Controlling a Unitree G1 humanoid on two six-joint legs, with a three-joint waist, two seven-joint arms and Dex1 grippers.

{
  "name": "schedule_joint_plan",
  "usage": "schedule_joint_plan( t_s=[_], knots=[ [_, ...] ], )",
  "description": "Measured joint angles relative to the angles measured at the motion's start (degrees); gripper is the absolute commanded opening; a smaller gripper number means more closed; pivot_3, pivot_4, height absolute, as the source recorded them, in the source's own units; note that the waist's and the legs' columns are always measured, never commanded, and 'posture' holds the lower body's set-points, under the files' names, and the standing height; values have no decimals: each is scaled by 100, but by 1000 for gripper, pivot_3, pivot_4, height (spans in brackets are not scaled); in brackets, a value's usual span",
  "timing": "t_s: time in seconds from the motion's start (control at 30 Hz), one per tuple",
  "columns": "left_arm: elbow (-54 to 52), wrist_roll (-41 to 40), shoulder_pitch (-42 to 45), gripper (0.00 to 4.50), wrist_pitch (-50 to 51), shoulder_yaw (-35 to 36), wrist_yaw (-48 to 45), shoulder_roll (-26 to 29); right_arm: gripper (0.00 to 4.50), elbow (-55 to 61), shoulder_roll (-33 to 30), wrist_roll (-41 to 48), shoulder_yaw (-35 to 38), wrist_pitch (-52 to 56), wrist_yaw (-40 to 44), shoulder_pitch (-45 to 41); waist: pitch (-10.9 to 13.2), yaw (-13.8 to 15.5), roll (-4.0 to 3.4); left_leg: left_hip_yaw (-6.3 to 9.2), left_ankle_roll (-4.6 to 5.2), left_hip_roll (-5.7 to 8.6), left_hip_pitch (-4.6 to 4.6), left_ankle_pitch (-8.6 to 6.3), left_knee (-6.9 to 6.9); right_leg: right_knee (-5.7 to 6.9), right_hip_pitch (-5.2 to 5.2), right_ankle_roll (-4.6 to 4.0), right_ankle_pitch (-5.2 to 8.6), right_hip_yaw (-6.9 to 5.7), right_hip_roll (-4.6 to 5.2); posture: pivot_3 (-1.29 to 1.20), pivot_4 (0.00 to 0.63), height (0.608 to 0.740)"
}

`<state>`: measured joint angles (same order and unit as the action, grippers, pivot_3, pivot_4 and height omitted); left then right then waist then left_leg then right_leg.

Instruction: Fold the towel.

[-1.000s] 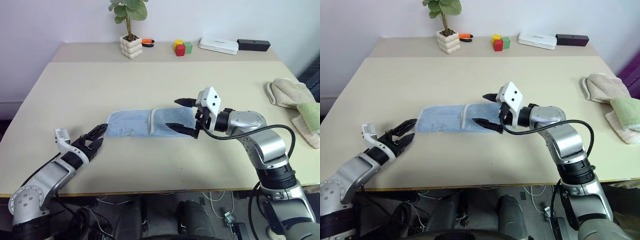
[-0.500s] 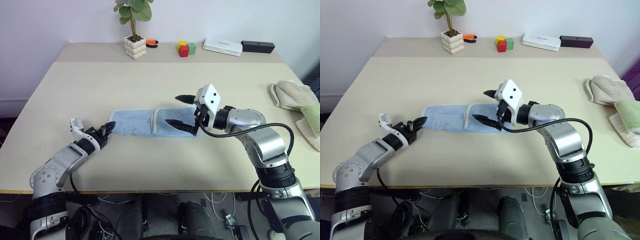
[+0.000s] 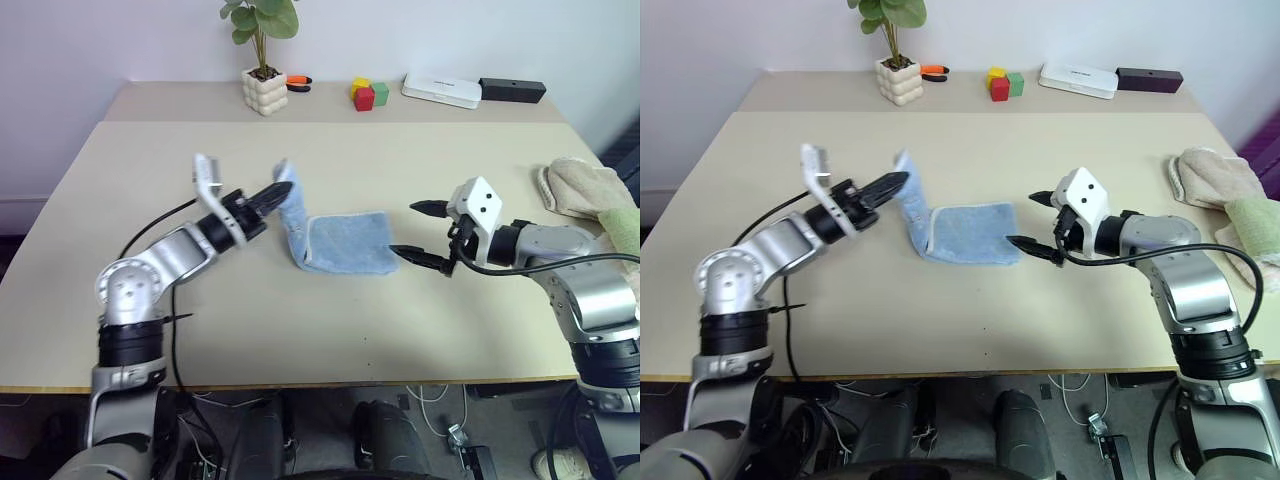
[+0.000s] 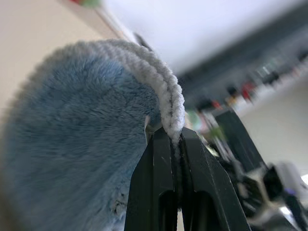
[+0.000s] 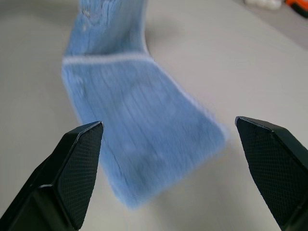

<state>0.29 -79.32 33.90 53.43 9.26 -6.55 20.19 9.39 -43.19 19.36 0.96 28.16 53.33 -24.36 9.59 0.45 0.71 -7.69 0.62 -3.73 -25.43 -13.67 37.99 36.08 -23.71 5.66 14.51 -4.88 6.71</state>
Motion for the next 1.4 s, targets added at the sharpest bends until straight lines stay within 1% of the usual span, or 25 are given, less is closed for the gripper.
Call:
schedule_joint_plan(
  t_s=[0.1, 0.2, 0.3, 0.43, 0.5, 0.73, 0.77, 0.8, 0.9, 1.03, 1.07, 1.17, 1.4],
  knots=[
    [330, 745, 369, 26, -11, -636, -814, -74, 4500, -20, -106, -11, 89, -80, -6, 79, 0, 19, 0, 0, -11, 1, 0, 6, 1, -1, 1, 0, 0, 0, 0, 0, 150, 735],
    [772, 1330, 553, 26, -40, -1071, -1636, -275, 4500, -73, -311, -13, 292, -118, 1, 150, 3, 26, 3, 0, -20, 2, -4, 11, 3, -5, 0, 0, 1, 0, 2, 0, 150, 735],
    [1473, 1935, 911, 26, -179, -1264, -2090, -527, 4500, -62, -406, -5, 512, -124, -16, 256, 9, 28, 11, 5, 4, 1, -6, -2, 3, -4, -2, -1, 1, -1, 1, 0, 150, 735],
    [2254, 2830, 1359, 26, -636, -1575, -2757, -889, 4500, 51, -413, 5, 705, -98, -115, 539, 10, 34, 11, 4, 4, 1, -8, -3, 2, -4, -5, 0, 1, -1, 2, 0, 150, 735],
    [2590, 3308, 1451, 26, -935, -1769, -3031, -1085, 4500, 184, -406, 17, 720, -86, -170, 632, 11, 29, 11, 4, 6, 1, -10, -3, 2, -5, -6, 0, 1, -1, 5, 0, 150, 735],
    [3320, 4178, 1635, 26, -1073, -1958, -3674, -1492, 4500, 429, -406, 100, 847, 23, -380, 690, 13, 24, 12, 12, 9, -2, -16, -5, 2, -3, -18, 0, 1, -1, 5, 0, 150, 735],
    [3386, 4259, 1655, 608, -1073, -1954, -3708, -1529, 4500, 451, -405, 107, 847, 23, -397, 710, 13, 23, 12, 13, 10, -2, -17, -5, 2, -3, -18, 0, 1, -1, 6, 0, 150, 735],
    [3498, 4347, 1677, 946, -1079, -1950, -3728, -1570, 4500, 454, -405, 111, 847, 26, -413, 725, 13, 24, 12, 13, 10, -2, -17, -6, 3, -3, -18, 0, 1, -1, 6, 0, 150, 735],
    [3680, 4534, 1683, 2323, -1148, -1901, -3744, -1650, 4500, 459, -404, 118, 846, 27, -470, 729, 14, 27, 13, 15, 11, -2, -19, -6, 4, -3, -19, 0, 1, -1, 7, 0, 150, 735],
    [3549, 4613, 1669, 4351, -1106, -1765, -3882, -1695, 4500, 448, -359, 119, 831, 27, -556, 618, 14, 23, 13, 15, 12, -3, -20, -6, 4, 0, -21, 0, 1, -1, 7, 0, 150, 735],
    [3449, 4613, 1660, 4437, -1084, -1747, -3924, -1695, 4500, 446, -324, 119, 827, 25, -580, 555, 14, 22, 13, 15, 11, -3, -19, -6, 4, 0, -21, 1, 1, -1, 7, 0, 150, 735],
    [2958, 4609, 1527, 4437, -1008, -1712, -4070, -1676, 4500, 387, -217, 112, 730, 22, -649, 383, 14, 16, 12, 14, 11, -4, -19, -5, 3, 2, -21, 2, 0, -1, 6, 0, 150, 735],
    [1531, 4200, 985, 4437, -488, -1389, -4220, -1469, 4500, -6, 267, -26, 570, -48, -1075, -196, 16, 8, 8, 10, 10, -5, -19, -3, 5, 8, -23, 5, -2, 0, 6, 0, 150, 735]
  ],
)
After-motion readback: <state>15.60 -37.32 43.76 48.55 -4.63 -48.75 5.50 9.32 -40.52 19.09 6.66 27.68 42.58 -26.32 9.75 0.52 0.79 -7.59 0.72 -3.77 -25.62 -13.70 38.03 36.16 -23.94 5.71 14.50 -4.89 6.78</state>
